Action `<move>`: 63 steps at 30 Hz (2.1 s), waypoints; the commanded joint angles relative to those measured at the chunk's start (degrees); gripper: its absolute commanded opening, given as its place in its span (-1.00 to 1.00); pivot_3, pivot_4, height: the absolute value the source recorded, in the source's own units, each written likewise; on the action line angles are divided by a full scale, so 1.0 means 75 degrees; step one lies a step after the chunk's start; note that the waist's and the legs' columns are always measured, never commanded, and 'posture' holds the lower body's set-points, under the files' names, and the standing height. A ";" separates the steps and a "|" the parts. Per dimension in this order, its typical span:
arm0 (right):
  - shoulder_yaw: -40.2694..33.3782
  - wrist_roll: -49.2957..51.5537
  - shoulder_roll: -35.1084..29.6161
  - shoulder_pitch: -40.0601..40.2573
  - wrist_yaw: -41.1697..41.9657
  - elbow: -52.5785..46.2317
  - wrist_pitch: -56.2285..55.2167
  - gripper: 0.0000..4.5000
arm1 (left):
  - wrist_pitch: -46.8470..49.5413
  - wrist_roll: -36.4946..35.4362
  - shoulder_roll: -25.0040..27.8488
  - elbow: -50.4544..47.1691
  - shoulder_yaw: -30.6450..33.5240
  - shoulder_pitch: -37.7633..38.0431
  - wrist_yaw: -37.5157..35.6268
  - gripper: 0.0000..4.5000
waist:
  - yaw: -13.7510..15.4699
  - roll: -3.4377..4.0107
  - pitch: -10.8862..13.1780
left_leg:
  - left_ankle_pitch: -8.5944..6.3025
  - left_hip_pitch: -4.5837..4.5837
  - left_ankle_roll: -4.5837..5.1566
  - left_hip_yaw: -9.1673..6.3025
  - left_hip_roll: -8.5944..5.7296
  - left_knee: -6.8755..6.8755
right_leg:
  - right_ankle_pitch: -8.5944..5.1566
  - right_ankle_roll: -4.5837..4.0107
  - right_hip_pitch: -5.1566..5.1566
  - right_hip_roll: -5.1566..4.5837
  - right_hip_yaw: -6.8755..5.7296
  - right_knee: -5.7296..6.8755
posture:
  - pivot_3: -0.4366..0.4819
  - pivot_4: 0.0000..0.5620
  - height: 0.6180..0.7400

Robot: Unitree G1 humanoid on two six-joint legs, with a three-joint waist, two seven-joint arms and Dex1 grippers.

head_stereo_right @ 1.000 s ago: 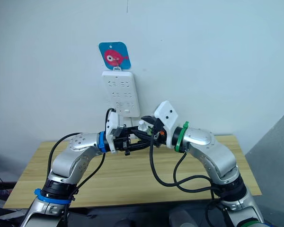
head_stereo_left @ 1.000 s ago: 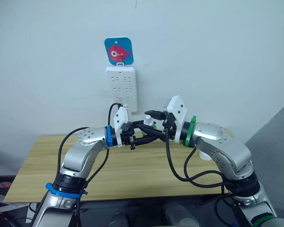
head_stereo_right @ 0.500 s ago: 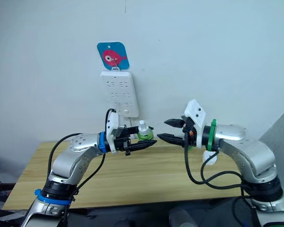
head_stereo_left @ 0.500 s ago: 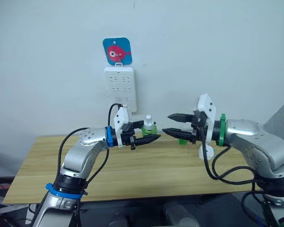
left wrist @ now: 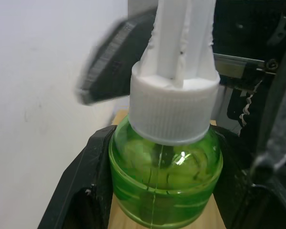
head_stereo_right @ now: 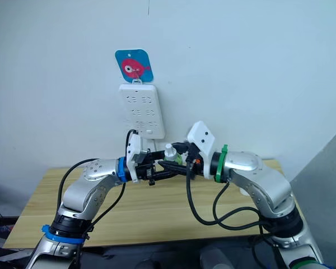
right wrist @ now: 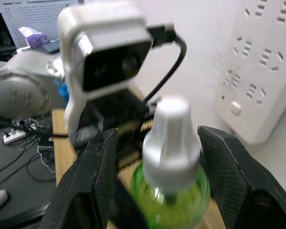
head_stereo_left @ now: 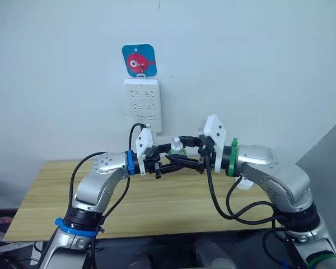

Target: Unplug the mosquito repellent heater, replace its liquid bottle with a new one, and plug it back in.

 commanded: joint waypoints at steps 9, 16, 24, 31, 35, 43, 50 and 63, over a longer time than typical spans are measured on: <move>-0.0781 0.0069 -0.0750 -0.0155 0.0452 0.0249 -0.0035 0.23 | -0.0039 -0.0095 -0.0029 -0.0469 0.0002 0.0093 0.0090 0.03 | 0.0011 0.0002 0.0002 | 0.0000 -0.0001 0.0000 0.0002 -0.0001 -0.0004 | 0.0000 0.0000 -0.0001 0.0000 0.0001 -0.0002 | -0.49 -0.80 1.00; -0.1517 0.1000 -0.2320 0.0268 0.1602 -0.0092 0.0378 0.23 | -0.0064 -0.0104 0.0003 -0.0432 0.0004 0.0117 0.0086 0.03 | 0.0033 0.0001 0.0009 | -0.0001 -0.0003 0.0001 0.0009 -0.0005 -0.0004 | -0.0001 0.0000 0.0000 -0.0004 0.0005 -0.0011 | -0.51 -0.79 1.00; -0.1331 0.1252 -0.2214 0.0221 0.1486 -0.0403 0.0360 0.23 | -0.0114 -0.0066 -0.0011 -0.0364 0.0011 0.0112 0.0018 0.03 | -0.0055 0.0002 0.0010 | -0.0002 0.0007 0.0003 0.0027 0.0003 -0.0008 | -0.0002 -0.0002 -0.0004 0.0002 0.0019 -0.0005 | -0.51 -0.80 1.00; -0.0789 0.1059 -0.1052 -0.0008 0.0640 -0.0555 0.0364 0.23 | -0.0139 -0.0033 -0.0016 -0.0387 -0.0029 0.0143 0.0011 0.03 | -0.0016 0.0002 0.0011 | -0.0002 -0.0001 0.0003 0.0027 0.0001 -0.0009 | -0.0002 -0.0001 -0.0010 0.0001 0.0019 -0.0008 | -0.50 -0.80 1.00; -0.0306 0.0753 -0.0613 -0.0147 0.0349 -0.0439 0.0216 0.23 | -0.0118 -0.0044 -0.0050 -0.0432 -0.0055 0.0161 0.0042 0.03 | -0.0010 0.0002 0.0011 | -0.0002 -0.0002 0.0003 0.0026 0.0002 -0.0010 | -0.0002 -0.0001 -0.0011 0.0001 0.0018 -0.0007 | -0.50 -0.80 1.00; 0.0013 0.0054 -0.0140 -0.0496 -0.0018 0.0183 -0.0111 0.23 | -0.0136 -0.0033 -0.0092 -0.0455 -0.0078 0.0155 0.0069 0.03 | -0.0010 0.0002 0.0010 | -0.0002 -0.0001 0.0003 0.0026 0.0002 -0.0010 | -0.0002 -0.0001 -0.0012 0.0000 0.0018 -0.0006 | -0.49 -0.82 1.00; -0.0807 0.0467 -0.1115 -0.0372 0.0740 0.0287 0.0085 0.23 | -0.0118 -0.0029 -0.0089 -0.0491 -0.0068 0.0173 0.0117 0.03 | 0.0017 0.0003 0.0011 | -0.0002 -0.0005 0.0003 0.0025 0.0001 -0.0014 | -0.0002 -0.0001 -0.0013 -0.0001 0.0017 -0.0009 | -0.48 -0.81 1.00; -0.1349 0.1736 -0.1865 -0.0269 0.1382 -0.0208 0.0548 0.23 | -0.0150 -0.0002 -0.0041 -0.0421 -0.0048 0.0152 0.0039 0.03 | -0.0091 0.0002 0.0011 | -0.0002 0.0004 0.0004 0.0033 0.0005 -0.0012 | -0.0003 -0.0001 -0.0012 0.0004 0.0023 -0.0005 | -0.51 -0.83 1.00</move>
